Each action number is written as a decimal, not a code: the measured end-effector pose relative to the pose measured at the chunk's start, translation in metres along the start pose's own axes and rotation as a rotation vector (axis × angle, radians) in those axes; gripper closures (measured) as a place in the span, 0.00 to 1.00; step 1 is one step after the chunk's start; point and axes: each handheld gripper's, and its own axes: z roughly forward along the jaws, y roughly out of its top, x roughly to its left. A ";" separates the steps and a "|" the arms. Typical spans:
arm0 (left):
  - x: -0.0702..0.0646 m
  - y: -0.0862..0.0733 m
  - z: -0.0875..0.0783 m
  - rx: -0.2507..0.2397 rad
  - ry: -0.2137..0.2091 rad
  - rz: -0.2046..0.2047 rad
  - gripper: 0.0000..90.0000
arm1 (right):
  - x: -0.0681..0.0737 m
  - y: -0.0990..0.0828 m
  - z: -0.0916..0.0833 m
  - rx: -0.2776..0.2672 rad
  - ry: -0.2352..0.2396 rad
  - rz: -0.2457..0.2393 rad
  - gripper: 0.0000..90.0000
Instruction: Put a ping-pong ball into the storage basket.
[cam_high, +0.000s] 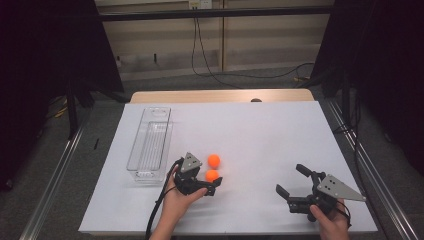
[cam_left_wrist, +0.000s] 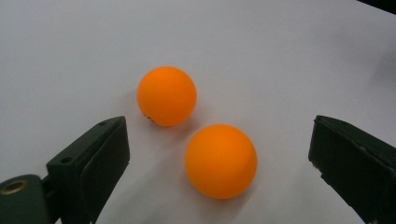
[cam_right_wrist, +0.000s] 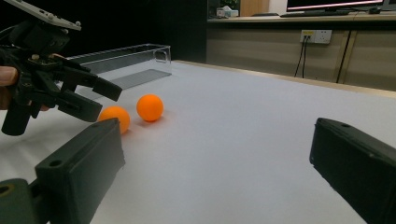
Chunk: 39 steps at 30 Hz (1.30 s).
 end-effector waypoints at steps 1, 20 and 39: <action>0.000 0.000 0.001 0.005 0.001 0.002 0.06 | 0.000 0.000 0.000 -0.001 0.000 -0.001 0.03; 0.001 -0.001 0.011 0.057 0.014 -0.004 0.08 | 0.000 0.000 0.000 0.000 0.001 -0.001 0.03; 0.000 -0.002 0.016 0.089 0.017 -0.004 0.13 | 0.000 0.000 0.000 0.001 0.001 0.002 0.03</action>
